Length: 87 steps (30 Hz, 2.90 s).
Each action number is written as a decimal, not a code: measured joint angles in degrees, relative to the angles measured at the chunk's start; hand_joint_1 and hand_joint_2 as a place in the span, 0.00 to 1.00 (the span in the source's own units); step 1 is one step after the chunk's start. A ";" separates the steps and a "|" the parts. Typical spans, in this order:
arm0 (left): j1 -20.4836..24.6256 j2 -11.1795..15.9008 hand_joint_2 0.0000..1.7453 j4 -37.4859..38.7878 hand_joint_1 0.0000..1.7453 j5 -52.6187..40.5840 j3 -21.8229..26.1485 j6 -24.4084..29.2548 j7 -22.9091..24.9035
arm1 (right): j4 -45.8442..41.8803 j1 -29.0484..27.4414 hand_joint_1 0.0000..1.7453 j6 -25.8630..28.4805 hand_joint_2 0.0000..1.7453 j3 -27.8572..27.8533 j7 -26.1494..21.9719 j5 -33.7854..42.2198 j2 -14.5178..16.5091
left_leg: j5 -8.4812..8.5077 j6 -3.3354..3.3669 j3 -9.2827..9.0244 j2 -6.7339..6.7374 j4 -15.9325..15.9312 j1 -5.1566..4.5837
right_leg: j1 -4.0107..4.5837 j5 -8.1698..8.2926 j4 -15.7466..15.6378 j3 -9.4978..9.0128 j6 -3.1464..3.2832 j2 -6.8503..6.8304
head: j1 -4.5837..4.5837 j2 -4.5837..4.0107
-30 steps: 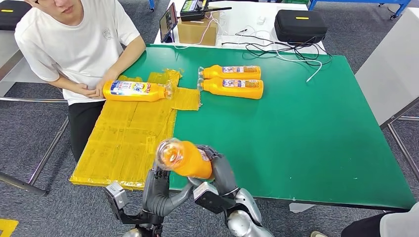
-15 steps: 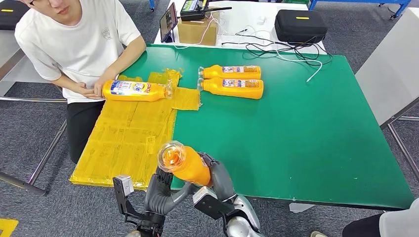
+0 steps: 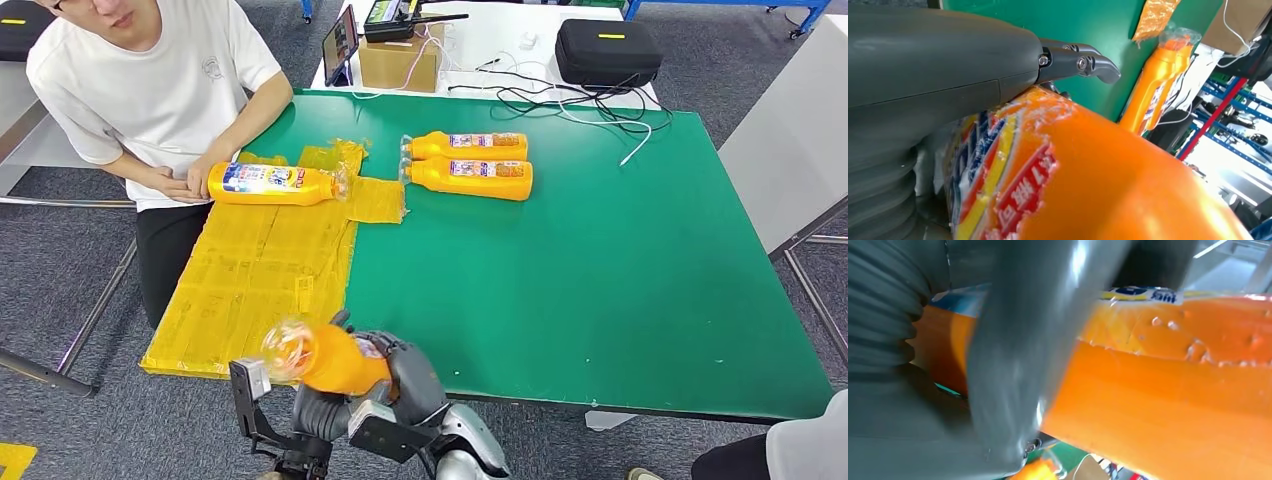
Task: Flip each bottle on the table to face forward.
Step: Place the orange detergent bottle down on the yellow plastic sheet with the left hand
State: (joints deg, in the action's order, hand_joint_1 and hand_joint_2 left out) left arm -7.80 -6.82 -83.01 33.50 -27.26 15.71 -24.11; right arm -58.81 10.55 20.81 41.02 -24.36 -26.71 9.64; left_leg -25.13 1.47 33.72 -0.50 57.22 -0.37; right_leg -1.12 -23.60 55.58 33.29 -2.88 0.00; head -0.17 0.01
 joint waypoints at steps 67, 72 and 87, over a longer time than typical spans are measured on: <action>22.15 -0.72 1.00 33.33 1.00 -95.67 30.78 22.86 12.57 | 0.26 -2.84 0.00 10.77 0.00 0.16 -2.98 -5.70 0.41 | 0.03 -0.02 -0.06 0.03 0.00 0.02 | 0.00 0.01 0.03 -0.05 0.00 0.00 | 0.03 0.01; 26.30 1.49 1.00 39.17 0.86 -97.17 29.92 20.09 14.60 | -0.30 -3.03 0.00 9.03 0.00 -0.19 -3.09 -4.85 0.43 | 0.03 -0.02 -0.20 0.01 0.00 0.01 | 0.00 0.01 0.03 -0.20 0.00 0.00 | 0.02 0.00; 28.00 2.72 1.00 40.29 0.00 -90.05 27.03 10.01 13.35 | -0.72 -3.99 0.00 7.39 0.00 -1.64 -3.60 -3.05 0.43 | 0.05 -0.04 -0.45 -0.04 -0.02 0.01 | -0.01 -0.01 0.03 -0.47 0.02 -0.02 | 0.02 0.01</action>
State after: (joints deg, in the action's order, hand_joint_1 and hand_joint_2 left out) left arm 20.20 -4.10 -42.72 -56.55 -0.22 25.72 -10.76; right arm -59.53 6.56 28.20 39.39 -27.96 -29.76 10.08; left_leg -25.08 1.43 33.27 -0.54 57.20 -0.36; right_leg -1.13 -23.60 55.61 32.82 -2.86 -0.02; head -0.16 0.01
